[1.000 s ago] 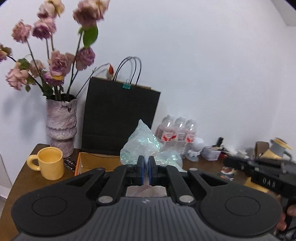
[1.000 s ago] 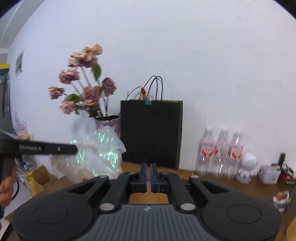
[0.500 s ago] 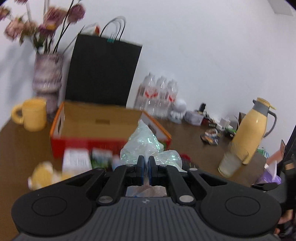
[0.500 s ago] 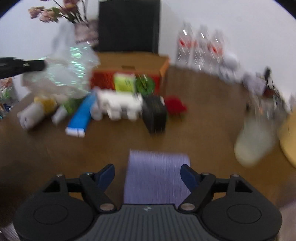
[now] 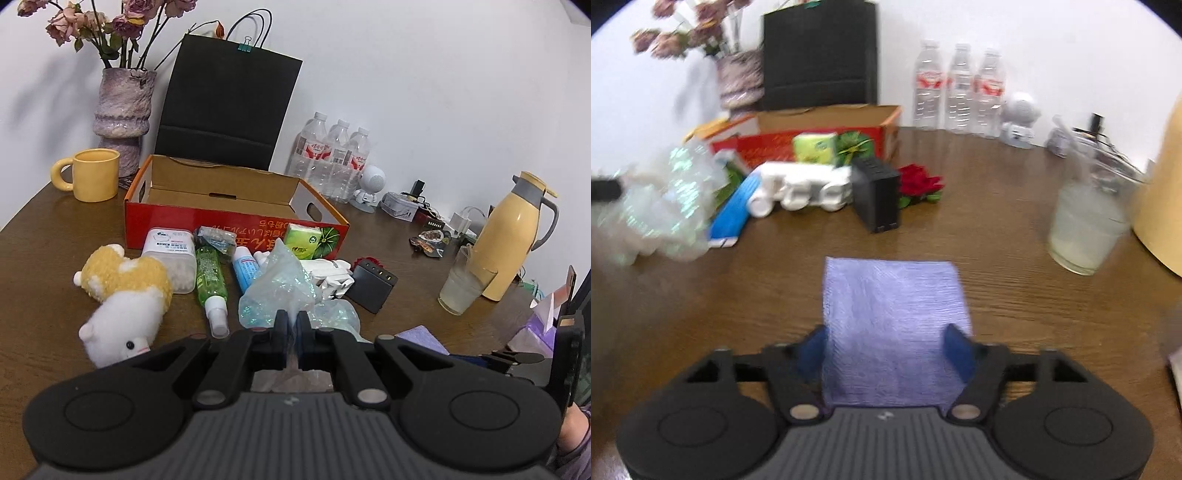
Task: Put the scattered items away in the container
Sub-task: 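Carry the bag and the cloth with both tools over the cardboard box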
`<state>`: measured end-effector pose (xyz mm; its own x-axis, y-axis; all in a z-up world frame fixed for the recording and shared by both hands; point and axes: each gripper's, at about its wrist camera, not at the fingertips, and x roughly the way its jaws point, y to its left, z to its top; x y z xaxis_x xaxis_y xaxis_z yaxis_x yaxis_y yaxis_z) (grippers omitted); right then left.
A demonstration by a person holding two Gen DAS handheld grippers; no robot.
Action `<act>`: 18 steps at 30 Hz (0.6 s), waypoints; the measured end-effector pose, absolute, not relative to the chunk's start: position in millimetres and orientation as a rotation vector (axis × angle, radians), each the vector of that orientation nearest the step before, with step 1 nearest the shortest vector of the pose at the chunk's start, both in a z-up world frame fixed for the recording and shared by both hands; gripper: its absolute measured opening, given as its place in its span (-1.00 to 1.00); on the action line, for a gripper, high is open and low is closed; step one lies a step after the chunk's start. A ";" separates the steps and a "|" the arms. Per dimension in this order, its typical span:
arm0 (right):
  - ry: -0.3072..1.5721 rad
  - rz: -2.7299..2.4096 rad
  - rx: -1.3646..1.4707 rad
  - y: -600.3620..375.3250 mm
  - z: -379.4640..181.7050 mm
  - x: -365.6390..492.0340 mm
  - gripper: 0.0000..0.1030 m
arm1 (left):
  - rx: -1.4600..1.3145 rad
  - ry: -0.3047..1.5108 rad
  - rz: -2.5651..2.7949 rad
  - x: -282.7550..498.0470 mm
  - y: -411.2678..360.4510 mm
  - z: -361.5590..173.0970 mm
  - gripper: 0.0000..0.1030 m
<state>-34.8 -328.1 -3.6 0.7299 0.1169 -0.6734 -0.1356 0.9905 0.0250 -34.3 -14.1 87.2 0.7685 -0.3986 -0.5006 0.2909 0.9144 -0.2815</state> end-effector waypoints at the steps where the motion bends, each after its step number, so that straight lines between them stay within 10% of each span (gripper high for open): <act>1: 0.738 0.133 -0.001 -332.7 -2.7 -35.3 -0.45 | -0.194 0.583 -0.381 -36.5 -14.1 87.9 -0.90; 3: 0.742 0.145 0.062 -340.3 -1.0 -35.5 -0.91 | -0.196 0.579 -0.388 -38.9 -16.1 88.6 -0.90; 18: 0.548 0.249 0.042 -287.3 100.4 39.0 -0.93 | -0.273 0.530 -0.476 70.5 -15.0 142.0 -0.90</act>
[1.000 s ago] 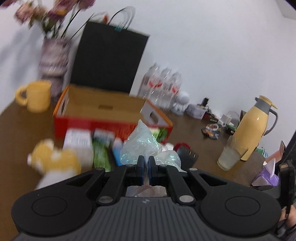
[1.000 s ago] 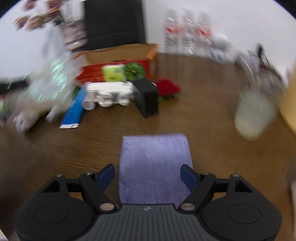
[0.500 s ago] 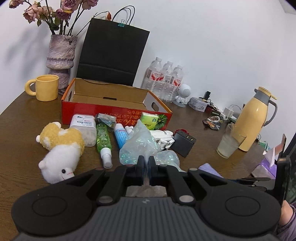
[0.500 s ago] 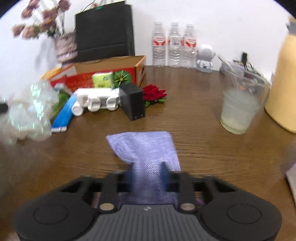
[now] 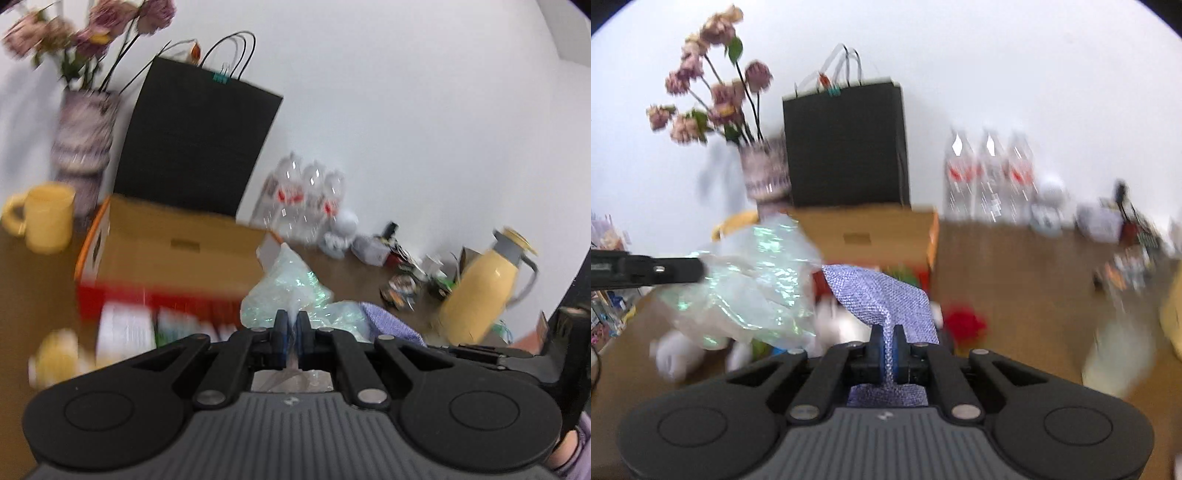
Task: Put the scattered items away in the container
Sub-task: 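Carry the bag and the cloth with both tools over the cardboard box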
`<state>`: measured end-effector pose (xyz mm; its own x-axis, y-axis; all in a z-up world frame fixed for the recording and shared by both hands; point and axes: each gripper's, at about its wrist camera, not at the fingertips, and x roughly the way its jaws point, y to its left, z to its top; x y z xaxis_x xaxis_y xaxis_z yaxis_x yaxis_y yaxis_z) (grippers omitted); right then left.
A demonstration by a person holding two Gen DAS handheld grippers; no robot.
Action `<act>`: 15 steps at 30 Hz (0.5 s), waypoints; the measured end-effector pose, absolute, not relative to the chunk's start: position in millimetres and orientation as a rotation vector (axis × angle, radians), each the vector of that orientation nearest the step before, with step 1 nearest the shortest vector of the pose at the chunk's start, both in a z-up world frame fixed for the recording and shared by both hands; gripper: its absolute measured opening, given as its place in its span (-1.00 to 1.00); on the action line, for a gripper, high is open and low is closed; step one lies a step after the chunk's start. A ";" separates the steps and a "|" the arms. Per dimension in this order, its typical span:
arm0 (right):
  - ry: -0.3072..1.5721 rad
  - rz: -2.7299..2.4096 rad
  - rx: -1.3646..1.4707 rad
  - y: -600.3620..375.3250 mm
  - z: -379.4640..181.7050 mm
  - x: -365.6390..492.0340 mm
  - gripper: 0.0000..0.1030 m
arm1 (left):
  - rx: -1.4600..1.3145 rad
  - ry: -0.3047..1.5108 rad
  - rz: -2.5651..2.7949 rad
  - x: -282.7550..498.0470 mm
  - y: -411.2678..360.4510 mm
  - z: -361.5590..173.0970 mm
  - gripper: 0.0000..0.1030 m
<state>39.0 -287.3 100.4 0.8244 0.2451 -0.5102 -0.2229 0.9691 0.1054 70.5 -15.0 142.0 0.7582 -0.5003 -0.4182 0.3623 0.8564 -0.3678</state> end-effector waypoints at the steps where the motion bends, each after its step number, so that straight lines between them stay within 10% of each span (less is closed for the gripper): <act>1: 0.554 0.256 0.056 -283.4 109.1 60.2 -0.93 | -0.268 0.532 -0.463 92.4 -15.3 149.7 -0.90; 15: 0.873 0.165 0.137 -217.4 67.8 353.2 -0.90 | -0.404 0.898 -0.263 368.0 -20.7 71.8 -0.89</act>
<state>353.2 -217.4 67.8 0.6313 0.2000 -0.7493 -0.0882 0.9784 0.1868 368.0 -20.7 71.8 0.5991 -0.3858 -0.7016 0.0534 0.8936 -0.4458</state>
